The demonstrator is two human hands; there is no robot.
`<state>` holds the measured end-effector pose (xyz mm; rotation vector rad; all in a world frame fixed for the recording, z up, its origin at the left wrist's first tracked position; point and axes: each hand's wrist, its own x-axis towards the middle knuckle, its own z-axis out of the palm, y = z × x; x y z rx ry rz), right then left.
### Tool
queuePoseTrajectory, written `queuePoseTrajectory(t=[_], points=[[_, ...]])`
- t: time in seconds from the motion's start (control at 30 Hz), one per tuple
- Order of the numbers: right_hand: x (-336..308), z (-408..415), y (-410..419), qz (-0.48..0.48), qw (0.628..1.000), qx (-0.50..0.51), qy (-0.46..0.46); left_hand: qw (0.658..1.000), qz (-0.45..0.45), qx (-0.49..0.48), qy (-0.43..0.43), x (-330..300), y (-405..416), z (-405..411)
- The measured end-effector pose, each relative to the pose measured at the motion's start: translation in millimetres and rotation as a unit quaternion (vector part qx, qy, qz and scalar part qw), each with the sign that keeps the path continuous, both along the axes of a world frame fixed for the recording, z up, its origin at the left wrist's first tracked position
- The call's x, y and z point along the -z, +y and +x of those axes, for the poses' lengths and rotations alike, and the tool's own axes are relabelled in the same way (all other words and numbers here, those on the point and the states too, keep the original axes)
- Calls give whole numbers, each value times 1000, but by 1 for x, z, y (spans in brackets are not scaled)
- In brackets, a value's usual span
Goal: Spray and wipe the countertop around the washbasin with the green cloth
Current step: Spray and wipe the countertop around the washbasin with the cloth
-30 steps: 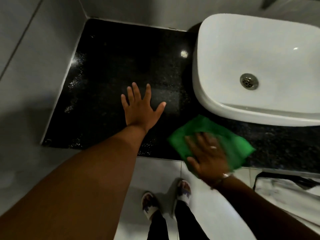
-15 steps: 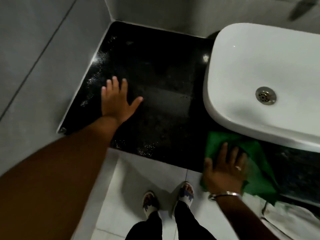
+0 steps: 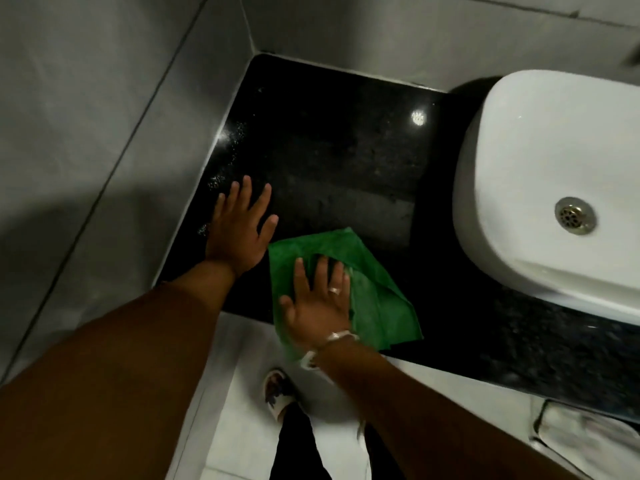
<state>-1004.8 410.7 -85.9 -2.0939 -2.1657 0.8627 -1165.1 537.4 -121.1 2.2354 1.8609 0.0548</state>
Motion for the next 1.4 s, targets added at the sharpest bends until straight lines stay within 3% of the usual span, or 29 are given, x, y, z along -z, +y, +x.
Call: queuePoseTrajectory(t=[0.07, 0.17, 0.27, 0.4, 0.5, 0.63, 0.8, 0.9, 1.03, 1.13, 1.3, 1.4], points=[[-14, 40, 0, 86, 996, -31, 17, 1000, 2, 3, -18, -1, -1, 1], [-24, 106, 22, 182, 983, 38, 13, 999, 3, -13, -47, -2, 1, 0], [-12, 135, 68, 155, 983, 86, -38, 998, 0, -15, -66, -1, 2, -1], [27, 141, 121, 67, 989, 47, -126, 993, -44, -50, -100, -6, 7, 1], [40, 145, 136, 61, 985, 23, -157, 983, -57, -88, -152, -26, -8, 19], [37, 144, 131, 88, 988, 21, -124, 995, 29, 0, -92, -40, -100, 97], [37, 149, 129, 122, 990, 27, -63, 995, -69, -70, 6, -14, -124, 164], [39, 148, 129, 148, 987, 20, -56, 996, -47, -73, 9, -4, -124, 147], [36, 146, 128, 141, 986, 10, -92, 991, -8, -121, 51, 1, -123, 40], [37, 144, 127, 123, 985, 2, -120, 987, -34, -138, 79, 0, -101, -23], [33, 135, 128, 100, 983, 12, -154, 984, 0, -161, 71, 0, -101, 27], [30, 112, 130, 131, 979, 3, -156, 995, -3, -92, 32, 4, -126, 81]])
